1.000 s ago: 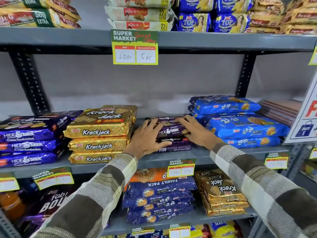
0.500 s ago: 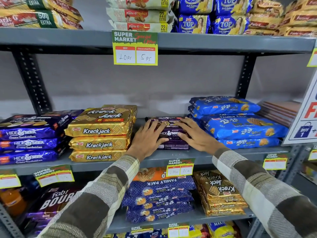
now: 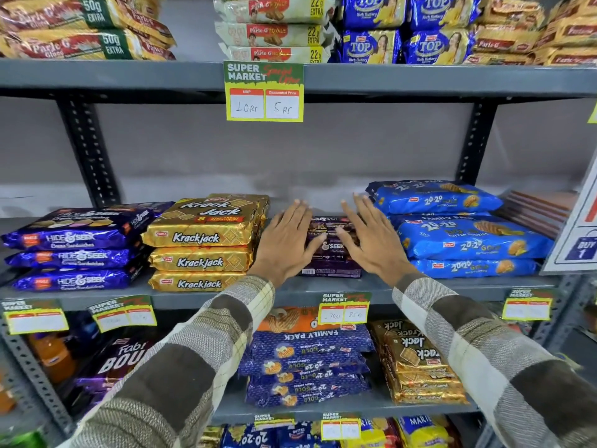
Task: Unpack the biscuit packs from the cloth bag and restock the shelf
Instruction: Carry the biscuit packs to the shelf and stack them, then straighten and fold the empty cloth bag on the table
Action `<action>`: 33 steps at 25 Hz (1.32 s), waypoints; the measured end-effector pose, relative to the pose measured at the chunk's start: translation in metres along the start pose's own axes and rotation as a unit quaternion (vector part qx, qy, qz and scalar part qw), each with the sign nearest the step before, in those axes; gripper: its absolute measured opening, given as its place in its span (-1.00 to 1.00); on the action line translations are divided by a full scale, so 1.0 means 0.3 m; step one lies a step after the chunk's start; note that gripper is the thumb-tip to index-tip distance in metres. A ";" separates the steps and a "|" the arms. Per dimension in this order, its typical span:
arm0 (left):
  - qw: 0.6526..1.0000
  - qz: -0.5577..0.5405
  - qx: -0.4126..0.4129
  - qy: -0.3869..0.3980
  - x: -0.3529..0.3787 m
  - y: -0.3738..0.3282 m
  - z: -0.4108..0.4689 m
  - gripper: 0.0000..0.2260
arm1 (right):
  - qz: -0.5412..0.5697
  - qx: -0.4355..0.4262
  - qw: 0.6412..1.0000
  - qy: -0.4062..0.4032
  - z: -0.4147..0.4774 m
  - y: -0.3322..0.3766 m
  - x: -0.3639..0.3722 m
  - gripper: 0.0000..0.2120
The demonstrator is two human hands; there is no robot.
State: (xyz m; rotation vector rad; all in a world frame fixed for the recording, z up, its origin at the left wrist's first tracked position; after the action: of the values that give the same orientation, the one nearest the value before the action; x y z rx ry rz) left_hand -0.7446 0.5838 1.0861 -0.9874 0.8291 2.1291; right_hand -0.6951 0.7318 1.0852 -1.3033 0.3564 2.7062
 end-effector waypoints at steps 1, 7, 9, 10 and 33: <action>1.000 0.009 -0.011 -0.022 -0.042 0.011 0.003 -0.31 | 0.013 0.003 1.000 -0.024 0.004 0.018 -0.025 -0.36; 0.981 0.107 -0.108 -0.120 -0.263 0.158 -0.096 -0.31 | 0.155 -0.021 0.981 -0.112 0.013 0.242 -0.115 -0.30; 0.973 0.137 -0.144 -0.120 -0.313 0.236 -0.197 -0.31 | 0.203 -0.054 0.971 -0.112 -0.001 0.395 -0.107 -0.31; 0.968 0.153 -0.162 -0.116 -0.340 0.275 -0.253 -0.32 | 0.224 -0.070 0.966 -0.107 -0.014 0.475 -0.100 -0.31; 0.753 0.316 -0.572 0.076 -1.016 0.838 -2.560 -0.32 | 0.400 -0.405 0.817 0.094 -1.107 2.612 0.006 -0.31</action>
State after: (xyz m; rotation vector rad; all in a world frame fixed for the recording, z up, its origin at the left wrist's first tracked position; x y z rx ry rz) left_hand -0.4662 -0.2296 1.0033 -1.6177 -0.3145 3.2618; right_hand -0.6069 -0.1113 1.0091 -1.9789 -0.4219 3.6524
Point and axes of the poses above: each hand's wrist, its own z-axis towards the middle knuckle, its own x-axis out of the palm, y = z × x, the point moved 10 cm from there along z, towards the middle knuckle, and after that the axes turned 12 degrees about x, right-handed, at the moved point
